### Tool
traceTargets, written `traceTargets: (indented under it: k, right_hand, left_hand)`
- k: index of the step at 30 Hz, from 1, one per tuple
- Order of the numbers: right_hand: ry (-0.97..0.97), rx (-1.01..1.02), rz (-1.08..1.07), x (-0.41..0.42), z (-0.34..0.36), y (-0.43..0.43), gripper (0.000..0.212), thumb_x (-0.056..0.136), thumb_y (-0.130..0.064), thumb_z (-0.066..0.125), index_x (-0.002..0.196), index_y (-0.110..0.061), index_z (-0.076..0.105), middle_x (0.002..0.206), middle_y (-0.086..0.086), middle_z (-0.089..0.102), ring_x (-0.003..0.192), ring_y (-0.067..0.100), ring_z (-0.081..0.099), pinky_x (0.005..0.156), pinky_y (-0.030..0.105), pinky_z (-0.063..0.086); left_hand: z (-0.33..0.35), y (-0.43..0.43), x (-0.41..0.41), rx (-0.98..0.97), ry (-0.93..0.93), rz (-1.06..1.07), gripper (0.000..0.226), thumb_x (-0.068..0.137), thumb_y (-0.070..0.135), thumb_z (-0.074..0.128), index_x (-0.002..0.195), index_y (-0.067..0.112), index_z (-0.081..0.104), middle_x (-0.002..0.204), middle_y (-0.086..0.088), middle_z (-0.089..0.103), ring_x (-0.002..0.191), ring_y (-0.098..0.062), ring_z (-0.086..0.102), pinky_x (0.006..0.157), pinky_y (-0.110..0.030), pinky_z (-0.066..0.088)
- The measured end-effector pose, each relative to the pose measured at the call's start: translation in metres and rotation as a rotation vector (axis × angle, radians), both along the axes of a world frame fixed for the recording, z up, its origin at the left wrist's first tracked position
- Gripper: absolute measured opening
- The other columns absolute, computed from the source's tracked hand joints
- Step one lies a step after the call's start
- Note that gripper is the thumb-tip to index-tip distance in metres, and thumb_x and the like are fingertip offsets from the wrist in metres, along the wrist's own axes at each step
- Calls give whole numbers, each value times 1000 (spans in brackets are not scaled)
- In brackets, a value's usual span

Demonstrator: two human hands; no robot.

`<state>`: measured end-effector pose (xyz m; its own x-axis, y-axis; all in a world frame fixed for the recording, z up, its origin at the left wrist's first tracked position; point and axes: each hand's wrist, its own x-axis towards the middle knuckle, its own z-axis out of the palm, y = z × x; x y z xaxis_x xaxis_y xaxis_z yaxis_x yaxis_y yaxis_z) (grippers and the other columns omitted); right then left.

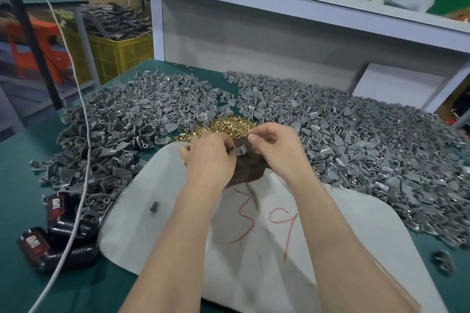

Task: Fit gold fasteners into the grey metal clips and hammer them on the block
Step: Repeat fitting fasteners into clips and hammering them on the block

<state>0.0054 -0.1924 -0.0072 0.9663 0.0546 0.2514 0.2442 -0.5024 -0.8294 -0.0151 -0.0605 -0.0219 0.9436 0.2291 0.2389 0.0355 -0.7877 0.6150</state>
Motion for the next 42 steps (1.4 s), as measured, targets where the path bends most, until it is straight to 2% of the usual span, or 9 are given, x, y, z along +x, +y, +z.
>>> traceTargets:
  k: [3,5,8,17,25,30,35,39,42]
  right_hand:
    - [-86,-210,-11,-8,-9,6,11,86,-17,65,81,-27,64,89,-5,64,80,6,57,76,19,43]
    - [-101,-238,-32,-9,-15,10,12,85,-17,65,79,-27,62,90,-4,59,74,0,51,71,13,37]
    - [-107,-260,-53,-7,-20,13,14,83,-15,65,78,-27,60,88,-4,55,70,-1,48,69,14,33]
    - [-72,-267,-35,-5,-16,12,17,81,-12,63,77,-27,59,90,0,61,71,2,51,75,21,41]
    - [-134,-363,-38,-9,-13,12,7,87,-17,62,83,-20,67,89,-2,56,79,12,53,81,31,45]
    - [-160,-398,-68,-10,-14,17,10,90,-13,58,89,-9,67,91,-1,51,82,18,54,78,32,43]
    - [-121,-379,-89,-8,-12,18,9,90,-16,59,86,-12,65,91,-2,51,80,13,47,73,24,36]
    - [-69,-408,-88,-6,-8,20,9,90,-15,57,86,-11,64,98,3,56,85,16,50,79,28,38]
    - [-111,-443,-87,-9,-9,22,10,91,-13,56,88,-7,63,95,2,52,86,21,52,76,28,37]
  left_hand:
    - [0,0,1,19,2,-16,12,90,29,56,89,32,67,105,6,65,109,-22,51,79,-33,23]
    - [0,-1,0,25,1,-22,12,90,30,55,89,32,67,105,5,65,109,-23,50,80,-33,23]
    - [0,-1,-1,26,3,-20,13,90,30,55,89,32,67,105,6,65,110,-23,50,81,-34,23]
    - [1,-2,-2,31,0,-22,13,89,27,56,91,31,68,106,4,64,111,-24,48,85,-35,26]
    - [1,-2,-1,24,-4,-21,13,91,29,55,90,31,68,105,5,65,110,-23,49,87,-35,27]
    - [2,-2,-2,24,-8,-23,13,91,28,55,90,30,68,104,4,64,110,-24,48,85,-35,26]
    - [2,-3,-3,31,-15,-25,14,91,27,54,89,29,68,104,3,62,110,-24,48,85,-35,26]
    - [2,-3,-3,32,-15,-26,13,90,25,55,89,28,68,104,3,61,110,-25,48,85,-35,25]
    - [2,-3,-4,33,-21,-22,12,90,26,56,88,27,68,102,4,61,109,-25,48,84,-34,24]
